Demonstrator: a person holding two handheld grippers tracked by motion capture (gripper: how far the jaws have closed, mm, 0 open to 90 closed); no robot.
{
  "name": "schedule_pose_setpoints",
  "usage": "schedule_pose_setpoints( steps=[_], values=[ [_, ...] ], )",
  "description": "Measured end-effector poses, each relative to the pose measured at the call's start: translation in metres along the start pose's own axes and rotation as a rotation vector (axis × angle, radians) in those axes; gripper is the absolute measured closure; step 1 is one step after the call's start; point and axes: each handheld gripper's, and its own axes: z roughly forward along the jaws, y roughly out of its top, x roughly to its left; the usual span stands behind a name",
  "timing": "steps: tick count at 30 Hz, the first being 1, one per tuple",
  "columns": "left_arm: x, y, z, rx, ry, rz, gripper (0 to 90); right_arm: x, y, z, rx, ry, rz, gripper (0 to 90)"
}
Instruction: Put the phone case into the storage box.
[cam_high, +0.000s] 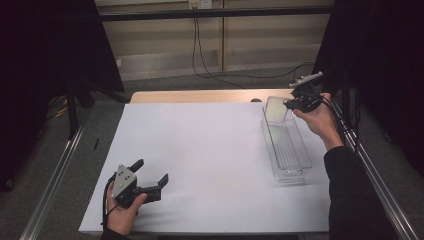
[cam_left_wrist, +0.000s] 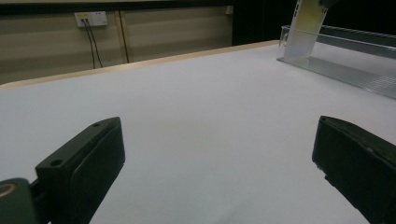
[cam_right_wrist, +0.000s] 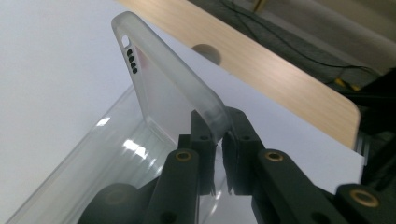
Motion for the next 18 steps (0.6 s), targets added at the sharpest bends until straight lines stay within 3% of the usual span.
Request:
schedule_pose_setpoints(
  steps=[9, 13, 18],
  values=[
    [0.0011, -0.0002, -0.0009, 0.003, 0.0, 0.006, 2.5, 0.0011, 0.0027, 0.0085, -0.048, -0.025, 0.018, 83.1],
    [0.0007, 0.0, -0.0008, 0.002, -0.001, 0.006, 2.5, -0.0025, 0.0007, 0.0095, -0.053, -0.021, 0.034, 82.9],
    [0.0006, -0.0002, 0.0005, 0.006, -0.001, 0.005, 2.5, -0.0019, 0.0013, 0.01, -0.048, -0.034, 0.021, 82.4]
  ],
)
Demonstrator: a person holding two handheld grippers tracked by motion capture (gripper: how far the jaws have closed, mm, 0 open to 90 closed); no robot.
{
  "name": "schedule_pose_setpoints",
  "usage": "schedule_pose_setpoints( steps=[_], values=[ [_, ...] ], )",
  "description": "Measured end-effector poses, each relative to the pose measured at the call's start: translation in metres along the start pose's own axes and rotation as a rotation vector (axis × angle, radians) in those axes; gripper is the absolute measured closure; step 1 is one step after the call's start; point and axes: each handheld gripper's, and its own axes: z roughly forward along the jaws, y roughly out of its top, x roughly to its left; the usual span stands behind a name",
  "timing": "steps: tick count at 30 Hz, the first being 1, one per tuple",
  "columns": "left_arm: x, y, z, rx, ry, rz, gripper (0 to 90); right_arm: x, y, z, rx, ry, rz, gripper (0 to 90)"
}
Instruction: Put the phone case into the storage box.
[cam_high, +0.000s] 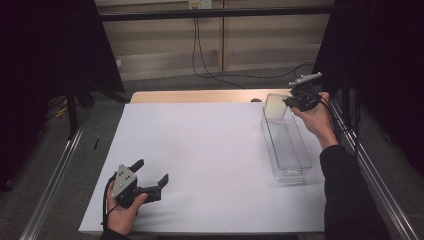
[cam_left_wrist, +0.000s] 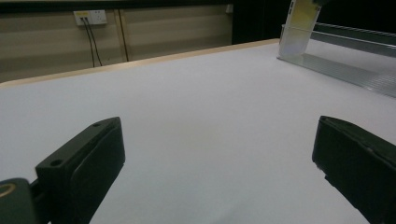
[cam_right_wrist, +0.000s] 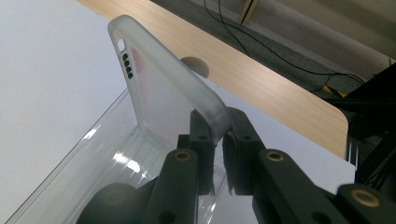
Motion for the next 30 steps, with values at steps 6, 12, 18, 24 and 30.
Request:
schedule_pose_setpoints(
  steps=[6, 12, 18, 24, 30],
  values=[
    [0.0, 0.0, 0.0, -0.007, 0.0, -0.006, 2.5, -0.004, 0.0, 0.002, -0.01, -0.006, 0.012, 81.5],
    [0.0, 0.0, 0.0, -0.005, -0.001, -0.001, 2.7, -0.006, 0.0, 0.005, -0.024, -0.011, 0.026, 81.0],
    [0.0, 0.0, 0.0, -0.006, -0.001, -0.001, 2.7, -0.006, 0.0, 0.008, -0.034, -0.023, 0.014, 80.4],
    [0.001, 0.0, 0.0, -0.003, 0.002, 0.001, 2.7, -0.007, 0.002, 0.011, -0.036, -0.044, 0.013, 79.9],
    [0.0, 0.0, 0.001, -0.006, 0.004, -0.019, 2.7, -0.008, 0.001, 0.013, -0.047, -0.045, 0.022, 80.0]
  ],
)
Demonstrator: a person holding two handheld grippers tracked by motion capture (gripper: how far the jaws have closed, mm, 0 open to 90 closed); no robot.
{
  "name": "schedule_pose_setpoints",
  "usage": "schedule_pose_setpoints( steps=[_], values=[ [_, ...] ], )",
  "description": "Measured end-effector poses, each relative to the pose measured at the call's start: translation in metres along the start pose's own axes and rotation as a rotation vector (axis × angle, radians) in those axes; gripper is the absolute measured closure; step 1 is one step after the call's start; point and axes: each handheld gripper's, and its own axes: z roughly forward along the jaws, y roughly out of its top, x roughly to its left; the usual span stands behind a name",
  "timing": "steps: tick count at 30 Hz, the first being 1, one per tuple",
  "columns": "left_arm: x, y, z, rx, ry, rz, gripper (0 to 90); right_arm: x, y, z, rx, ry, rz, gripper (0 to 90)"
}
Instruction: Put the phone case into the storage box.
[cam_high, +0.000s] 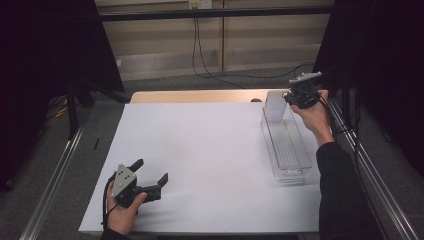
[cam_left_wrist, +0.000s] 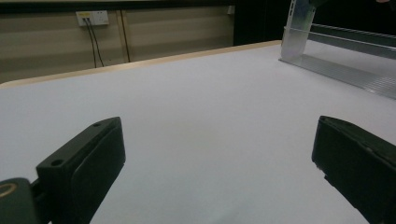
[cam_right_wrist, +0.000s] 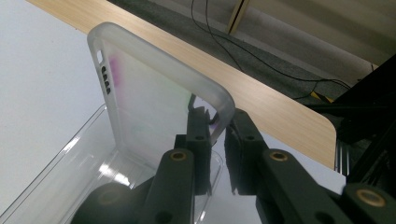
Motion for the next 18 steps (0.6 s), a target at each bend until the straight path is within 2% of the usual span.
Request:
schedule_pose_setpoints(
  steps=[1, 3, 11, 13, 18],
  values=[
    [0.0004, 0.0003, -0.0002, 0.002, 0.002, 0.011, 2.7, 0.0002, -0.0001, 0.0006, -0.005, -0.002, 0.002, 80.0],
    [-0.0006, 0.0004, -0.0003, -0.003, 0.001, 0.004, 2.7, -0.0004, -0.0002, 0.0012, -0.012, 0.006, 0.017, 80.2],
    [-0.0002, 0.0001, -0.0002, 0.0, 0.002, 0.004, 2.7, -0.0027, -0.0025, 0.0032, -0.01, 0.01, 0.03, 80.1],
    [-0.0001, 0.0003, 0.0001, 0.002, 0.0, 0.018, 2.7, -0.0037, -0.003, 0.003, -0.014, 0.02, 0.037, 79.9],
    [-0.0008, 0.0, -0.0002, -0.002, 0.003, 0.005, 2.7, -0.0055, -0.0039, 0.0015, -0.025, 0.026, 0.047, 77.7]
  ],
)
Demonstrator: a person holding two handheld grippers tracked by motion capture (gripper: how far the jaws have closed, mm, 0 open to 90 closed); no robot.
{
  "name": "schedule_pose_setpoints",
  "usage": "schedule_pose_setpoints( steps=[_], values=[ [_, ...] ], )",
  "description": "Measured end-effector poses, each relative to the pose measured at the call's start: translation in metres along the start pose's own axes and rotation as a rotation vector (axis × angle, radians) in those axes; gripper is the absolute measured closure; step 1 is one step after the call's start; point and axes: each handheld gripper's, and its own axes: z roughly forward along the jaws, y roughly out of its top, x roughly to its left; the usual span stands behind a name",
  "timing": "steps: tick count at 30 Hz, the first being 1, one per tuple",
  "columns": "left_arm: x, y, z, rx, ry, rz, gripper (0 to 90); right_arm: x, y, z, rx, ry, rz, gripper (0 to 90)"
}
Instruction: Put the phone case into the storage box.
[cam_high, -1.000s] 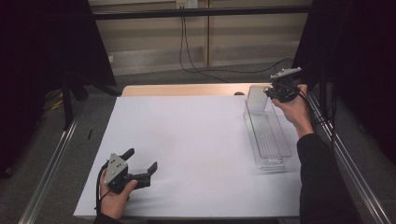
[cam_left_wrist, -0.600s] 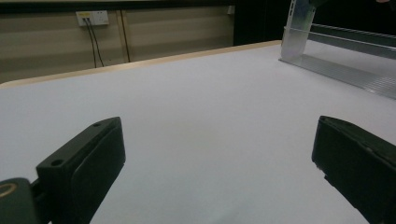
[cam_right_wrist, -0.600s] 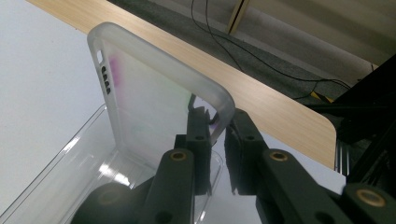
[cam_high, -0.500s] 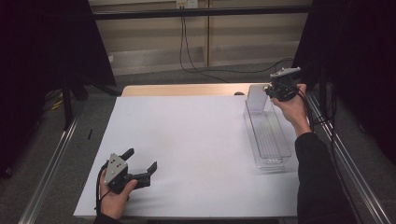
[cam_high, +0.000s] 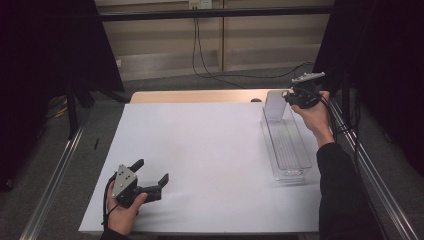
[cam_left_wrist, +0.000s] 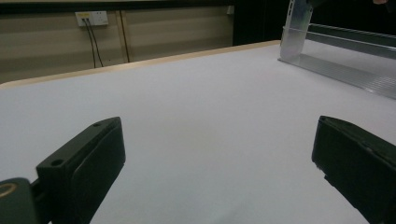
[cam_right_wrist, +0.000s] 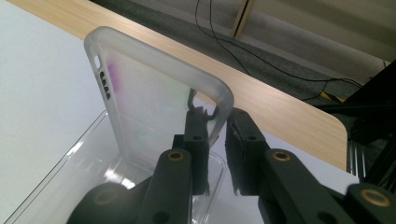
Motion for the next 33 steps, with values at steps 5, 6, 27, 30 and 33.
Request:
schedule_pose_setpoints(
  steps=[5, 6, 27, 30, 33],
  values=[
    [0.0, 0.0, 0.0, -0.001, -0.003, 0.004, 2.7, -0.002, -0.001, -0.003, -0.022, 0.025, 0.036, 74.3],
    [0.0, 0.0, 0.0, -0.001, -0.002, 0.001, 2.7, -0.003, -0.002, -0.003, -0.025, 0.023, 0.045, 72.0],
    [0.0, 0.001, 0.002, -0.004, 0.011, -0.004, 2.7, -0.001, -0.014, -0.011, -0.128, 0.039, 0.148, 15.3],
    [0.0, 0.001, 0.004, 0.001, 0.005, -0.007, 2.7, -0.002, -0.015, -0.01, -0.127, 0.034, 0.172, 11.2],
    [-0.001, 0.001, 0.004, 0.001, 0.005, -0.006, 2.7, 0.0, -0.015, -0.008, -0.098, -0.011, 0.162, 6.8]
  ],
)
